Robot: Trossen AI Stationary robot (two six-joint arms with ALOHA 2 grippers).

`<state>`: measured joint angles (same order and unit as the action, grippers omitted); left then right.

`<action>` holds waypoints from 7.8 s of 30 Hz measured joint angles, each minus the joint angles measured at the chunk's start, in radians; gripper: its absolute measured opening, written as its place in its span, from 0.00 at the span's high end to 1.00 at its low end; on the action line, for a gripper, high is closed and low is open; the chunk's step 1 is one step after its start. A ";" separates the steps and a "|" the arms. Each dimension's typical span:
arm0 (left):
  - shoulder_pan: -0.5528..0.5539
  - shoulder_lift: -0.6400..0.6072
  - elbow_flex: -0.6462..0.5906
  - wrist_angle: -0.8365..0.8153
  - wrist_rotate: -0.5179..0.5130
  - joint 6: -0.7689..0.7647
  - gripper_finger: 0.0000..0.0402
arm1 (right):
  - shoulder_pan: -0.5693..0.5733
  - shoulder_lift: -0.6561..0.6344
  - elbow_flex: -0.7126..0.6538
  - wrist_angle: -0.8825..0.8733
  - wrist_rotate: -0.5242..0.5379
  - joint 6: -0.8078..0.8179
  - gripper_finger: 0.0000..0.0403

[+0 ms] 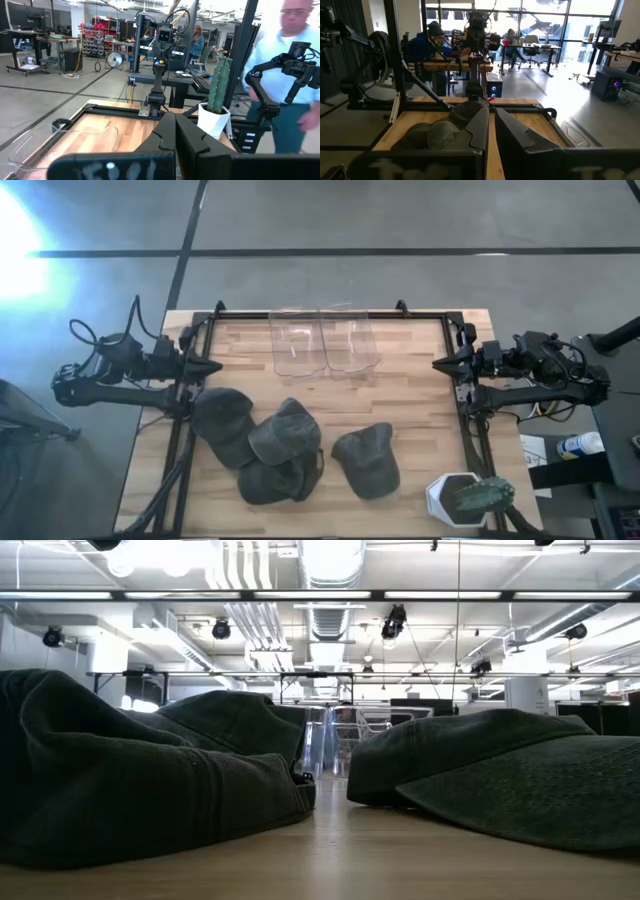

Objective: Pick & Place hat

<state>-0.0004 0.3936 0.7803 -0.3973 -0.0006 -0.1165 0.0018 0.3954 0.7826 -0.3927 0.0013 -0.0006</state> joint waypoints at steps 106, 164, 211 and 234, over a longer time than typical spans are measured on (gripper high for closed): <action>0.000 0.000 0.000 0.000 0.000 0.000 1.00 | 0.012 0.322 0.000 -0.102 -0.314 0.557 0.62; 0.000 0.000 0.000 -0.001 0.000 0.000 1.00 | 0.645 1.465 0.731 -0.647 0.051 0.247 0.65; 0.000 0.000 0.000 -0.001 0.000 0.000 1.00 | 0.734 1.639 0.748 -0.690 0.406 0.832 0.65; 0.000 0.000 0.000 -0.001 0.000 0.000 1.00 | 0.809 1.634 0.722 -0.555 0.499 0.543 0.54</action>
<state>-0.0004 0.3939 0.7806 -0.3981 -0.0006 -0.1164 0.8108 2.0293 1.5042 -0.9478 0.5006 0.5421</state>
